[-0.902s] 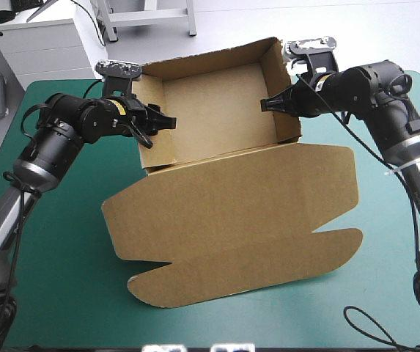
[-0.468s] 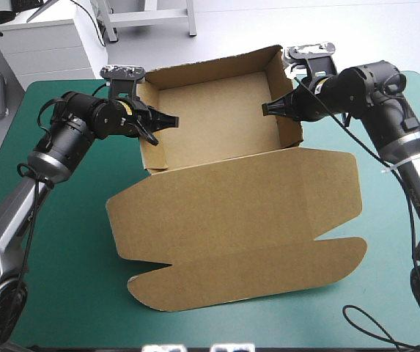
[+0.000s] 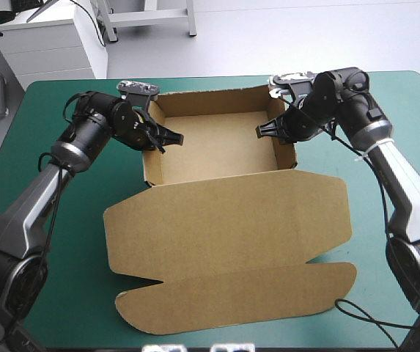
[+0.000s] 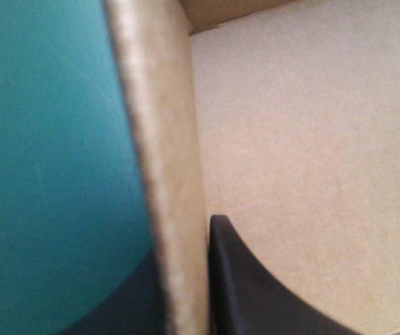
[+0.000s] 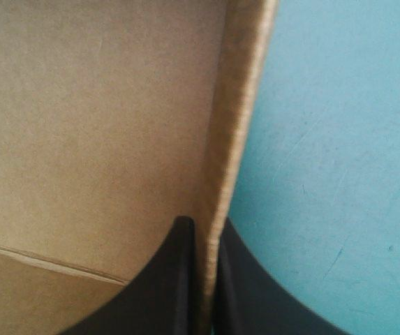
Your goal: Fold the box
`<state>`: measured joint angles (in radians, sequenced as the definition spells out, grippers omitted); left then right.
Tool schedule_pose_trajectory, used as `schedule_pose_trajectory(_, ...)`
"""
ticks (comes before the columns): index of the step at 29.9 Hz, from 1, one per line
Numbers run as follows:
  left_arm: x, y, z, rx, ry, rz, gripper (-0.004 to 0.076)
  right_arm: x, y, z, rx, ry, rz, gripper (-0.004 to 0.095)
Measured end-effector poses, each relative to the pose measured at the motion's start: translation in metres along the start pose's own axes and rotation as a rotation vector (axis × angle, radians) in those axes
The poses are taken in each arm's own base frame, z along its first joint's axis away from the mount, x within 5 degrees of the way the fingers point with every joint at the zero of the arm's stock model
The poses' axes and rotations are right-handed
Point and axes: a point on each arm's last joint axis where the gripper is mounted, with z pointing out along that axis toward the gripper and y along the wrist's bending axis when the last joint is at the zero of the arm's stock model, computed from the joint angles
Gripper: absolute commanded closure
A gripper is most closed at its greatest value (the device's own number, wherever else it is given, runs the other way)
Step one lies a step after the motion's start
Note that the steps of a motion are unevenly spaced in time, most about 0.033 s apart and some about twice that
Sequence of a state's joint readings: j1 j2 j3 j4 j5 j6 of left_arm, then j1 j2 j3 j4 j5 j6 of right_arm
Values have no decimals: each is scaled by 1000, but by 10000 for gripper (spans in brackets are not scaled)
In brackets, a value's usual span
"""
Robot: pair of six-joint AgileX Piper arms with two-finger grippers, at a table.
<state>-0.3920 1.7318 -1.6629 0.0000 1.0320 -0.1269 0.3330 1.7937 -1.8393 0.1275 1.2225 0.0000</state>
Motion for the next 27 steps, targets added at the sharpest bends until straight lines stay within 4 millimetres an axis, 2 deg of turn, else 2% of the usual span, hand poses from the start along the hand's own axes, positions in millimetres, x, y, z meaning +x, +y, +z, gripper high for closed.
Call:
schedule_pose_trajectory(8, 9, 0, 55, -10, 178, 30, 724, 2, -8, 61, 10, 164, 29, 922)
schedule_pose_trajectory(13, 14, 2, 80, -24, 243, 56, 724, 4, -10, 88, 8, 223, 52, 922)
schedule_pose_trajectory(16, 17, 3, 92, -27, 277, 62, 724, 5, -10, 94, 4, 239, 55, 922)
schedule_pose_trajectory(20, 17, 4, 96, -35, 293, 65, 722, 5, -11, 96, 6, 243, 65, 913)
schedule_pose_trajectory(22, 17, 5, 96, -37, 292, 70, 686, 5, -11, 96, 10, 243, 73, 864)
schedule_pose_trajectory(23, 17, 5, 96, -38, 293, 74, 648, 5, -11, 96, 12, 243, 74, 808)
schedule_pose_trajectory(25, 17, 5, 96, -37, 293, 89, 543, 5, -12, 96, 18, 243, 73, 645)
schedule_pose_trajectory(26, 17, 5, 96, -36, 293, 101, 448, 6, -12, 97, 20, 245, 71, 542)
schedule_pose_trajectory(27, 18, 5, 97, -35, 305, 122, 394, 5, -11, 98, 20, 241, 69, 424)
